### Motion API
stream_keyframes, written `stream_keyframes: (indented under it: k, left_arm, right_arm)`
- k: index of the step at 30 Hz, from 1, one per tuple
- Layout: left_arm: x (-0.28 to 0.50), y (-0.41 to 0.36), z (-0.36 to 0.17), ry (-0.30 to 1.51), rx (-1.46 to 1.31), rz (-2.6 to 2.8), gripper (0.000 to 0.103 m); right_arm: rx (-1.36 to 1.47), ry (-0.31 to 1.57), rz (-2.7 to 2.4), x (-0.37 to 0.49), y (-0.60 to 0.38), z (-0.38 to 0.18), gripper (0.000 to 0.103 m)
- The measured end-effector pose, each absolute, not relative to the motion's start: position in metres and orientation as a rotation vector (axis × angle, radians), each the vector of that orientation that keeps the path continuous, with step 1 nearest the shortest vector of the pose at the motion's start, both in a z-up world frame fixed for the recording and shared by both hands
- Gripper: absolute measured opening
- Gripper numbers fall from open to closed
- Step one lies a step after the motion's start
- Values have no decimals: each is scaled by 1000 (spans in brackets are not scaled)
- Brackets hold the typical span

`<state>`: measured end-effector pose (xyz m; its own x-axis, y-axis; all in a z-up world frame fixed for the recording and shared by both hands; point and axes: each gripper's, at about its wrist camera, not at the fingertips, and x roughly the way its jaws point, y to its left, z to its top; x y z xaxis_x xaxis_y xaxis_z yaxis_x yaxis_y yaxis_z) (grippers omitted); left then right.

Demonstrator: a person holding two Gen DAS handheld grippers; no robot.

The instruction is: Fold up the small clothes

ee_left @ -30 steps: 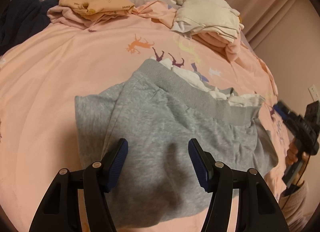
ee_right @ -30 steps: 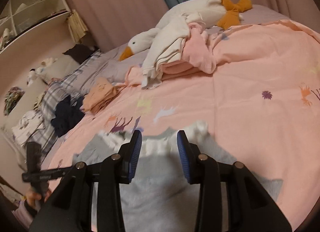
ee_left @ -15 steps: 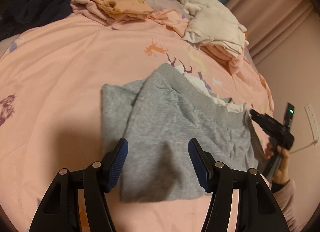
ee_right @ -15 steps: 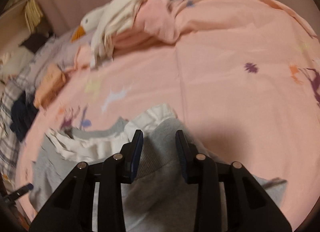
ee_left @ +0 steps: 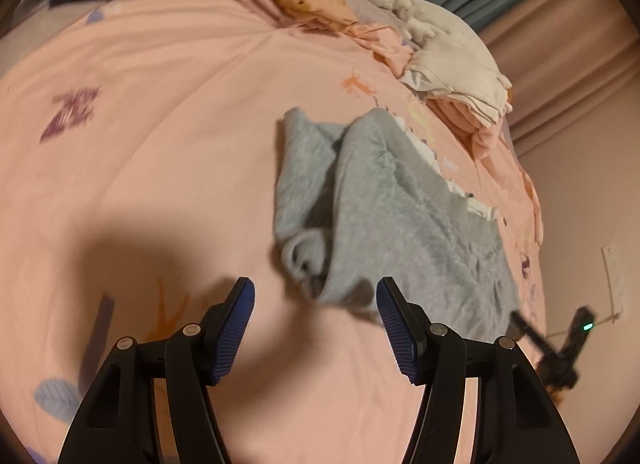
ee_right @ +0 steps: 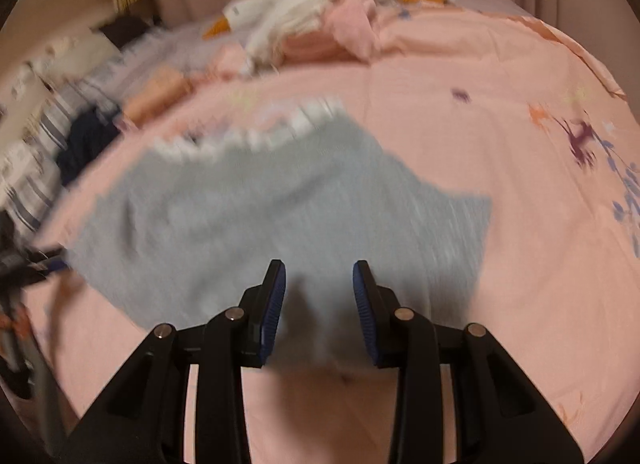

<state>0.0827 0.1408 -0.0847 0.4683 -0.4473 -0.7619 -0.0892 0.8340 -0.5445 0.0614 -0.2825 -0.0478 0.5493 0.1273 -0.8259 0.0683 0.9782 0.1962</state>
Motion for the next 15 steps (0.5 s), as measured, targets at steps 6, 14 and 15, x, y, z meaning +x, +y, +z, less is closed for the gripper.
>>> stream_keyframes:
  k: [6, 14, 15]
  left_arm:
    - [69, 153, -92, 1085, -644, -228, 62]
    - [80, 156, -100, 1081, -789, -305, 73]
    - [86, 154, -103, 1083, -806, -317, 73]
  right_arm:
    - [281, 980, 7, 45, -300, -66, 29]
    - [310, 921, 49, 29, -281, -37, 45]
    - [311, 912, 66, 28, -277, -34, 45]
